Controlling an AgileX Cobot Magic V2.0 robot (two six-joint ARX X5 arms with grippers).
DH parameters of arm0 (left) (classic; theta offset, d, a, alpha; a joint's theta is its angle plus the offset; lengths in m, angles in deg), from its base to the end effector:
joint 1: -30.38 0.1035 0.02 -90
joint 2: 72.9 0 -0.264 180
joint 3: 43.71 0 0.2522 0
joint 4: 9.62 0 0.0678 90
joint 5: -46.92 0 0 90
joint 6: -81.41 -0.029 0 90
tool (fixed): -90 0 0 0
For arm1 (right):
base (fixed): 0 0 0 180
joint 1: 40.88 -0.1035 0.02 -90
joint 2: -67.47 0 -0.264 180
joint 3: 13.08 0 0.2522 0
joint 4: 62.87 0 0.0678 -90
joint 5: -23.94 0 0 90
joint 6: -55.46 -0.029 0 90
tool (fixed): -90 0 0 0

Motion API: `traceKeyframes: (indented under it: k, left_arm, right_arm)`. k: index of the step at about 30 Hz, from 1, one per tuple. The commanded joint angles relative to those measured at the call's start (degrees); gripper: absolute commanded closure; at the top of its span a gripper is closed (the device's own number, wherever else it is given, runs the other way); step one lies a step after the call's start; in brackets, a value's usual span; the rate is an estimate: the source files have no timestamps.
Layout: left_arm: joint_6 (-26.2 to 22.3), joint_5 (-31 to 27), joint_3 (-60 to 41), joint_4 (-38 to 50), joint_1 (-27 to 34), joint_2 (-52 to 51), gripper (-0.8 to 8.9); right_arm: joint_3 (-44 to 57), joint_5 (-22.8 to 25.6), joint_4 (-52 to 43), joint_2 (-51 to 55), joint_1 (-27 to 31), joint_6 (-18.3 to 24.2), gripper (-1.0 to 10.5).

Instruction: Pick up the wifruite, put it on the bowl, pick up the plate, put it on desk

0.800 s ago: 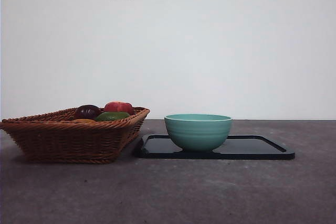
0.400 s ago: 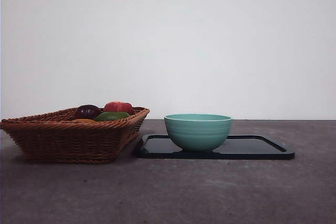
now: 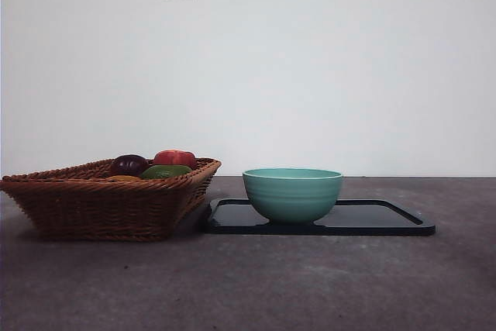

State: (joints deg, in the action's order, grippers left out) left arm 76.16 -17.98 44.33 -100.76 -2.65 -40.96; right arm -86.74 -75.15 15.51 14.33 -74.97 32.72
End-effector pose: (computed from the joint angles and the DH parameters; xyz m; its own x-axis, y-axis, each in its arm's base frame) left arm 0.0047 -0.0178 0.3985 0.3904 -0.7598 -0.5199 0.8255 0.5389 -0.1676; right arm 0.1209 0.0874 0.3215 0.3465 0.4253 -0.8361 -0.3036 0.8942 0.3290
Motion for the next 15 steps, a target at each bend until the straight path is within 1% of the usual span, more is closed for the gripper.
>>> traceKeyframes:
  k: [1,6,11,15]
  left_arm:
    - [-0.7,0.2,0.63,0.61,-0.42,0.15,2.52]
    - [-0.7,0.2,0.63,0.63,-0.42,0.15,2.52]
    - [-0.72,0.2,0.63,0.61,-0.42,0.15,2.52]
    - [-0.72,0.2,0.63,0.63,-0.42,0.15,2.51]
  right_arm:
    - [-2.91,-0.09,-1.92,-7.13,-0.39,0.7,3.9]
    - [-9.27,0.04,-2.25,-19.47,0.46,1.57,3.9]
    - [-19.1,0.04,-2.05,-31.93,2.36,2.73,3.9]
    - [-30.29,0.24,-1.01,-44.28,4.96,6.14,3.9]
